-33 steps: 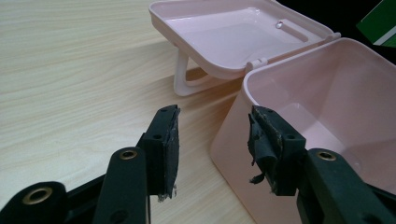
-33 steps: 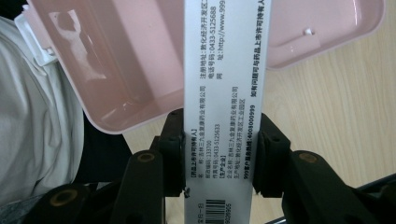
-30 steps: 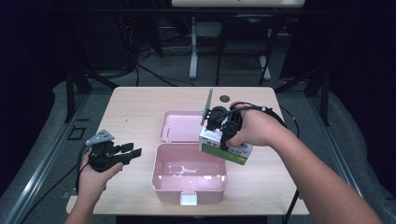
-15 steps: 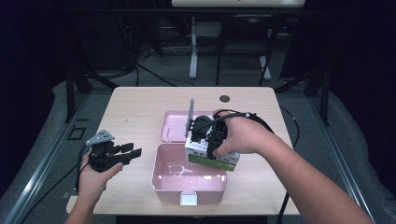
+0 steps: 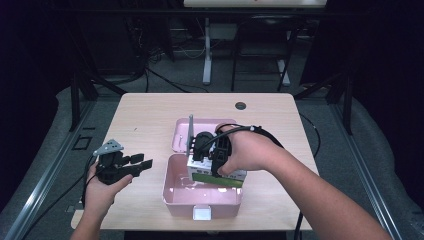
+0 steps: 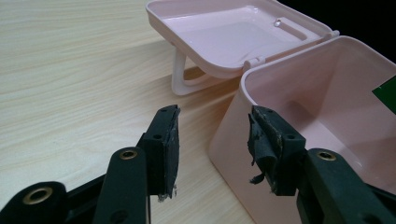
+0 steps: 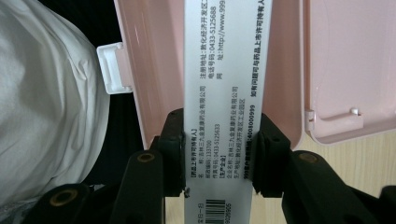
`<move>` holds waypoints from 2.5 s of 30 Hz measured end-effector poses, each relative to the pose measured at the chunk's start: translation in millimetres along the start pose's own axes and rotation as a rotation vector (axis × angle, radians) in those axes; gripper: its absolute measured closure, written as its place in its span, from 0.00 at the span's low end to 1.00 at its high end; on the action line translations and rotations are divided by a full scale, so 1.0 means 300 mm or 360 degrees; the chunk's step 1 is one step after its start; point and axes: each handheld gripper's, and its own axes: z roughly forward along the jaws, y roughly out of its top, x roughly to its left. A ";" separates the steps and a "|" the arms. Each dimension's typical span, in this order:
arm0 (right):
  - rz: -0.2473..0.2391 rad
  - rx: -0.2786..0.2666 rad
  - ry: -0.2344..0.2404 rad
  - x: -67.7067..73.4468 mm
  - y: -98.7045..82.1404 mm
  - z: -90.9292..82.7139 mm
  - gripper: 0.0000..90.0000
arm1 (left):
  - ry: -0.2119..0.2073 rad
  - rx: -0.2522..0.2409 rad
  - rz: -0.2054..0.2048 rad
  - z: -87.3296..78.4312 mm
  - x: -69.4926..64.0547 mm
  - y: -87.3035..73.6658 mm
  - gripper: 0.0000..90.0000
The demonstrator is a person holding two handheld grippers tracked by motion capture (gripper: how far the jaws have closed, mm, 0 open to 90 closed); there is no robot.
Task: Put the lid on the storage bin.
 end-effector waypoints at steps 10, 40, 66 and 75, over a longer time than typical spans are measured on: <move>-0.0055 -0.0003 0.0006 0.035 0.028 0.010 0.68 | -0.0006 0.0006 0.0007 0.005 -0.008 -0.001 0.59; -0.0115 0.0062 0.0104 0.067 0.030 0.144 0.68 | -0.0033 0.0002 0.0033 0.014 -0.029 0.003 0.59; -0.0156 0.0091 0.0135 0.072 0.003 0.247 0.68 | -0.0095 0.0014 0.0136 0.039 -0.088 0.008 0.61; -0.0178 0.0093 0.0150 0.071 -0.003 0.266 0.68 | -0.0107 0.0045 0.0153 0.063 -0.103 0.000 0.61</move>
